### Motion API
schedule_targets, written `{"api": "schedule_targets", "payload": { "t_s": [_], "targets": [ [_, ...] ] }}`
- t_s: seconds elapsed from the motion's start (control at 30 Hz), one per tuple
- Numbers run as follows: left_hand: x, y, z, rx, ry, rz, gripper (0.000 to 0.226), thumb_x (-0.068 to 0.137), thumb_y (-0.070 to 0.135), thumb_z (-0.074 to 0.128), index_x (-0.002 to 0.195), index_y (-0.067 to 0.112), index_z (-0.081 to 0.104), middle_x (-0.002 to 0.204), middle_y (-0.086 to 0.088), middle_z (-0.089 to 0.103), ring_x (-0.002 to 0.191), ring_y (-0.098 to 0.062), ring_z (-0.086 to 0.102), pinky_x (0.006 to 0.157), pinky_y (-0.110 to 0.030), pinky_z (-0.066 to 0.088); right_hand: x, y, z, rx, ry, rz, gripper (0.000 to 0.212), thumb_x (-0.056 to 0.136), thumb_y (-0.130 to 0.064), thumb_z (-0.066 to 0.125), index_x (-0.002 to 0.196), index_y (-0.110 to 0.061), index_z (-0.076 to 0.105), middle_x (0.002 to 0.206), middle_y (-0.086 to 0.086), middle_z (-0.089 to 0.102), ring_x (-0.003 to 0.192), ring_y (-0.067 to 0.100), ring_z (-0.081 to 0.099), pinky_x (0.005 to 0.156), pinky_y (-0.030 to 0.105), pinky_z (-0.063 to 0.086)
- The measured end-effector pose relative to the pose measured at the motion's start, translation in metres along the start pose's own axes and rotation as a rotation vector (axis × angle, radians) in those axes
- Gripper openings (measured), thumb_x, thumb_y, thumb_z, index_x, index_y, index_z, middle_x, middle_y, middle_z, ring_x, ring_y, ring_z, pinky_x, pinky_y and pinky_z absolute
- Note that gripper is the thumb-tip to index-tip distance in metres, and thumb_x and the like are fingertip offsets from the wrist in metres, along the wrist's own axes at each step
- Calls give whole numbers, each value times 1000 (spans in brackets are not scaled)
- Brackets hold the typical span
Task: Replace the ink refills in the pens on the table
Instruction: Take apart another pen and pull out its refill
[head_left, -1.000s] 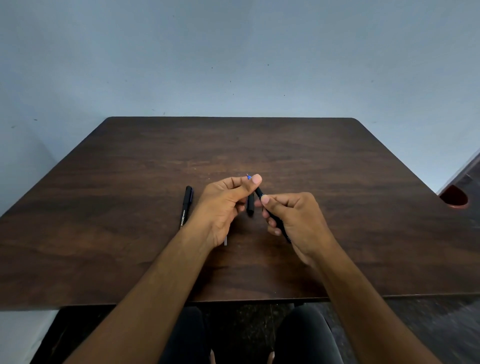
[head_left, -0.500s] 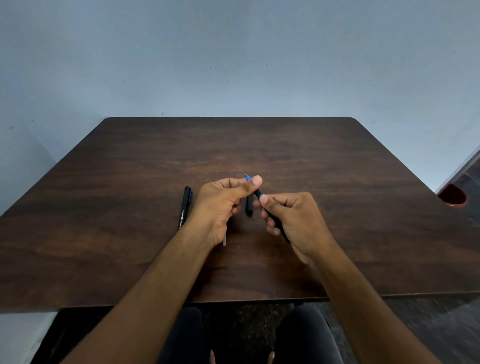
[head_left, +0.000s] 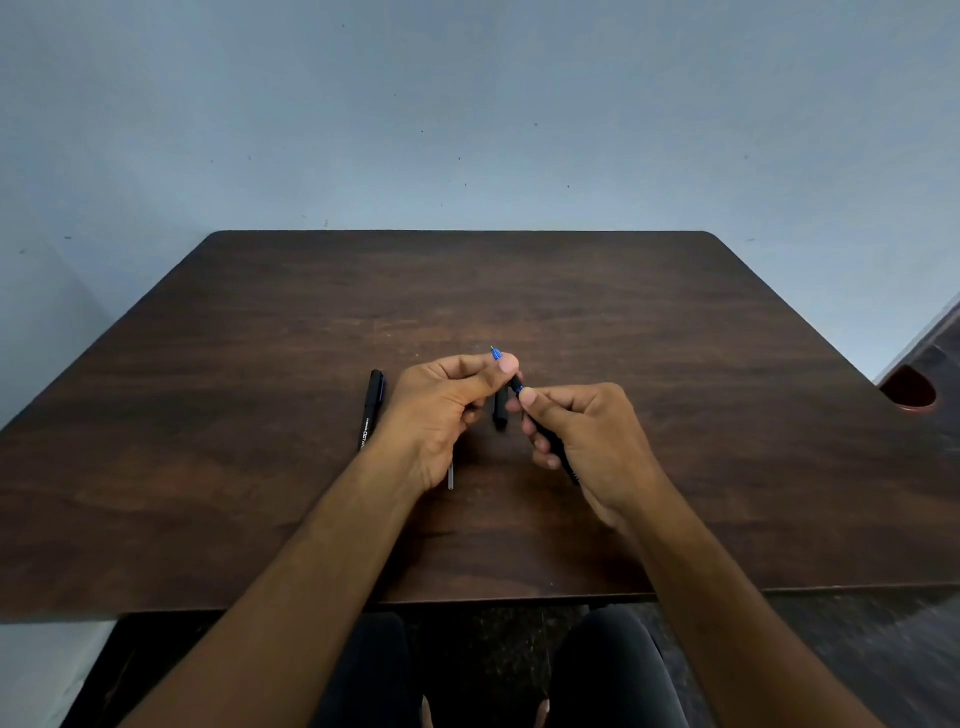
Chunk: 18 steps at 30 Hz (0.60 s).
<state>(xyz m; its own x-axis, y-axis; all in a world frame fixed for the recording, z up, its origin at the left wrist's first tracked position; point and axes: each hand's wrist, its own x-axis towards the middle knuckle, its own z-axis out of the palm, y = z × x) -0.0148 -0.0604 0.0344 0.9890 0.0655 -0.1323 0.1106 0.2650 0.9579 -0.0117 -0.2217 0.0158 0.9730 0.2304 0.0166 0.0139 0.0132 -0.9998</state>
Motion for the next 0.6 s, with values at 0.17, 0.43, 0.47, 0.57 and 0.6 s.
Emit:
{"api": "schedule_targets", "payload": {
  "t_s": [0.17, 0.43, 0.47, 0.57, 0.6],
  "targets": [
    [2, 0, 4, 37, 53, -39, 41, 55, 42, 88, 79, 16, 69, 65, 4, 61, 61, -9, 48, 61, -26, 41, -1, -2, 1, -27, 0, -1, 21, 100, -15, 62, 91, -6, 79, 64, 3, 63, 54, 11, 51, 48, 23, 42],
    [-2, -2, -6, 5, -189, -40, 25, 93, 23, 63, 115, 19, 73, 119, 0, 72, 93, -8, 65, 76, -26, 41, 1, -1, 0, 22, 18, 1, 23, 101, -11, 61, 88, -1, 78, 63, 5, 60, 53, 12, 47, 45, 24, 37],
    [-2, -3, -6, -1, -170, -34, 24, 92, 22, 64, 113, 19, 74, 117, -1, 73, 93, -8, 67, 74, -26, 42, 2, 0, 0, 20, 16, 7, 23, 101, -11, 61, 89, -1, 78, 63, 5, 60, 53, 12, 47, 45, 24, 38],
    [-2, -4, -5, 9, -93, -13, 28, 79, 29, 75, 105, 17, 77, 109, -4, 75, 86, -8, 68, 67, -22, 42, 2, 2, 1, 24, 4, 11, 22, 100, -13, 62, 90, -2, 79, 63, 3, 61, 53, 11, 48, 45, 23, 39],
    [-1, -4, -4, 15, -69, -5, 31, 75, 31, 79, 101, 15, 78, 105, -4, 76, 81, -7, 66, 63, -21, 42, 2, 2, 1, 24, 0, 11, 22, 100, -13, 62, 90, -3, 79, 63, 3, 61, 53, 11, 48, 45, 23, 39]
  ]
}}
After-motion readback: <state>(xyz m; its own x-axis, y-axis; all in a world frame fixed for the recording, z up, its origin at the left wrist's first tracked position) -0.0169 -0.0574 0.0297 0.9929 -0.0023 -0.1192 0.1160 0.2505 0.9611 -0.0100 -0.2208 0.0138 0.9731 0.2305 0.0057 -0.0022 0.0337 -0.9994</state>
